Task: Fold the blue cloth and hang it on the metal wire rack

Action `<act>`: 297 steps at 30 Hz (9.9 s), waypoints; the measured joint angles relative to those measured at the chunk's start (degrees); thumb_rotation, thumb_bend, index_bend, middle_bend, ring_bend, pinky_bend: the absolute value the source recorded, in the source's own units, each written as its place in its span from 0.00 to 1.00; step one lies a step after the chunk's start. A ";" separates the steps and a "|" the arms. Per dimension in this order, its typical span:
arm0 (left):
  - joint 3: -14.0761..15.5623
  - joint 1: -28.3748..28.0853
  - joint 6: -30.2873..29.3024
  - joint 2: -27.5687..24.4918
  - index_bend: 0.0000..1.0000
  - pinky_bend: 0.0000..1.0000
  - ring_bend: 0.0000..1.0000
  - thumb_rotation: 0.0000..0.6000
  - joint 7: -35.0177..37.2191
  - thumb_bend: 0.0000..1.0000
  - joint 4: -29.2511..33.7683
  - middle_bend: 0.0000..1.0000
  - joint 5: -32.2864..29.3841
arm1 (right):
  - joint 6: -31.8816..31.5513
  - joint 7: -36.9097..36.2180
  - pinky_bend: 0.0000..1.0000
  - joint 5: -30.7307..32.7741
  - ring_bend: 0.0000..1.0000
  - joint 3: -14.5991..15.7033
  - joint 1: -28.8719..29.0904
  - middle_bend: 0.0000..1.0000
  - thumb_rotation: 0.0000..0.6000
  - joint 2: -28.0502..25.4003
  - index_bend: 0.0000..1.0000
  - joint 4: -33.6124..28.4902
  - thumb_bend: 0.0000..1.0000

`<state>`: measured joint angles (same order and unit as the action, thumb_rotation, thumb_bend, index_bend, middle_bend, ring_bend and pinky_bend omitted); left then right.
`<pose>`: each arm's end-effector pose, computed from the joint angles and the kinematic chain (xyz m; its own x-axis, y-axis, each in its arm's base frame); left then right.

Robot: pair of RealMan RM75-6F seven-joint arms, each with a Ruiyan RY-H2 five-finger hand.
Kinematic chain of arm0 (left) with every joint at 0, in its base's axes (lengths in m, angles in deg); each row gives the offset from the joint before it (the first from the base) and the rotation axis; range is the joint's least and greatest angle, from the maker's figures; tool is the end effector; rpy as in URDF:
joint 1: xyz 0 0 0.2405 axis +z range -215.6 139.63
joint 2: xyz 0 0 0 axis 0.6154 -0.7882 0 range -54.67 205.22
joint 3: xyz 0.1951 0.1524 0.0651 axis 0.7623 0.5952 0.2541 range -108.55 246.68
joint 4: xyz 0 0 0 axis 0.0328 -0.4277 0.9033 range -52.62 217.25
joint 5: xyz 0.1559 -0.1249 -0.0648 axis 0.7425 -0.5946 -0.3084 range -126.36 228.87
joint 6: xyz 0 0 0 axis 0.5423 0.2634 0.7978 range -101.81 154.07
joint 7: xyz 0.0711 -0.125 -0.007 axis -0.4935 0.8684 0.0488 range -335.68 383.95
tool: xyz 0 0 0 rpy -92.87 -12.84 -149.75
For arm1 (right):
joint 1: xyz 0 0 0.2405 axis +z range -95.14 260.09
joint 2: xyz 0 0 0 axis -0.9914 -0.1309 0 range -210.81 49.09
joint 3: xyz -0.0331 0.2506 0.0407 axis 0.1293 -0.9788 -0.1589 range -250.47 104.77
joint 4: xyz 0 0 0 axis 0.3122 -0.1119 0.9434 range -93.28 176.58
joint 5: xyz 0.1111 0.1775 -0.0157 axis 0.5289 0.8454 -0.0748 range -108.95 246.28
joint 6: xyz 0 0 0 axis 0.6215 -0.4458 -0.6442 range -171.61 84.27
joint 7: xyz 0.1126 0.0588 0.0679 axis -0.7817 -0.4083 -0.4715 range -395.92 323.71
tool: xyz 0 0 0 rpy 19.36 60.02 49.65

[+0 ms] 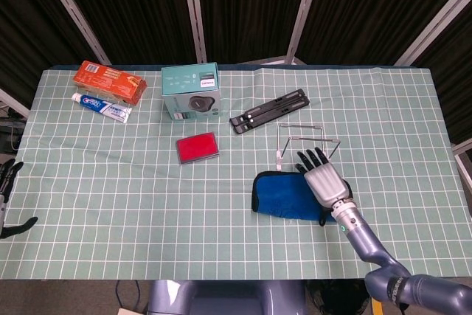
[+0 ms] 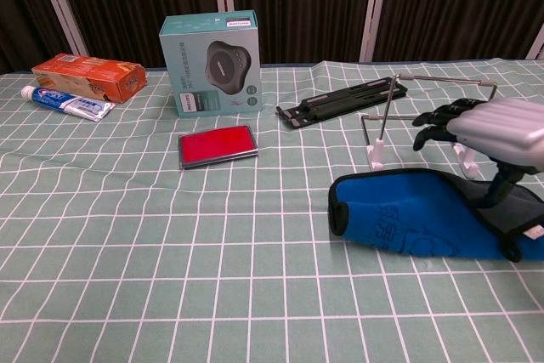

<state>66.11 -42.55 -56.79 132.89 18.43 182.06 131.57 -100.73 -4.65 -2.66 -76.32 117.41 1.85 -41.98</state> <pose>-0.3090 0.1777 0.1830 0.4600 0.0503 0.8865 0.8827 0.0815 -0.4627 -0.2188 -0.3131 0.0094 0.7412 -0.1710 0.6492 -0.6524 -0.4112 0.6366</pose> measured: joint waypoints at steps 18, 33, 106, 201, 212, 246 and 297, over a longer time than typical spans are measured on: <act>0.38 0.12 -0.62 -0.19 0.00 0.00 0.00 1.00 -0.07 0.00 0.55 0.00 1.49 | -6.95 -7.61 0.00 -16.68 0.00 9.50 -6.15 0.02 1.00 -10.17 0.36 -4.23 0.15; 0.06 -0.29 0.36 0.38 0.00 0.00 0.00 1.00 -0.96 0.00 0.13 0.00 -0.03 | -7.65 -10.07 0.00 -23.65 0.00 10.49 -6.69 0.03 1.00 -3.38 0.38 11.38 0.17; 0.40 -0.35 0.33 0.59 0.00 0.00 0.00 1.00 -1.49 0.00 0.43 0.00 0.44 | 6.07 -38.77 0.00 17.88 0.00 -7.08 -12.26 0.00 1.00 -1.56 0.05 5.69 0.04; -0.26 -1.66 3.58 1.35 0.00 0.00 0.00 1.00 -0.08 0.00 -2.69 0.00 -2.86 | 17.34 -6.56 0.00 -20.23 0.00 1.90 16.39 0.00 1.00 4.71 0.22 9.44 0.07; -0.23 -1.71 3.61 1.37 0.00 0.00 0.00 1.00 -0.11 0.00 -2.64 0.00 -2.87 | 16.69 -7.05 0.00 -20.37 0.00 3.57 16.61 0.00 1.00 4.69 0.28 10.02 0.07; -0.12 -1.84 3.81 1.54 0.00 0.00 0.00 1.00 -0.41 0.00 -2.72 0.00 -2.98 | 11.07 -13.48 0.00 -25.01 0.00 7.59 15.79 0.00 1.00 3.29 0.35 12.43 0.11; 0.27 -1.43 2.82 0.58 0.00 0.00 0.00 1.00 1.87 0.00 -2.09 0.00 -1.06 | -7.11 -21.50 0.00 -30.35 0.00 8.08 10.85 0.00 1.00 -7.43 0.78 4.37 0.44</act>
<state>66.38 -43.98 -53.97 133.47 20.30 179.98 130.51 -107.84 -26.15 -33.02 -68.25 128.26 -5.58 -37.61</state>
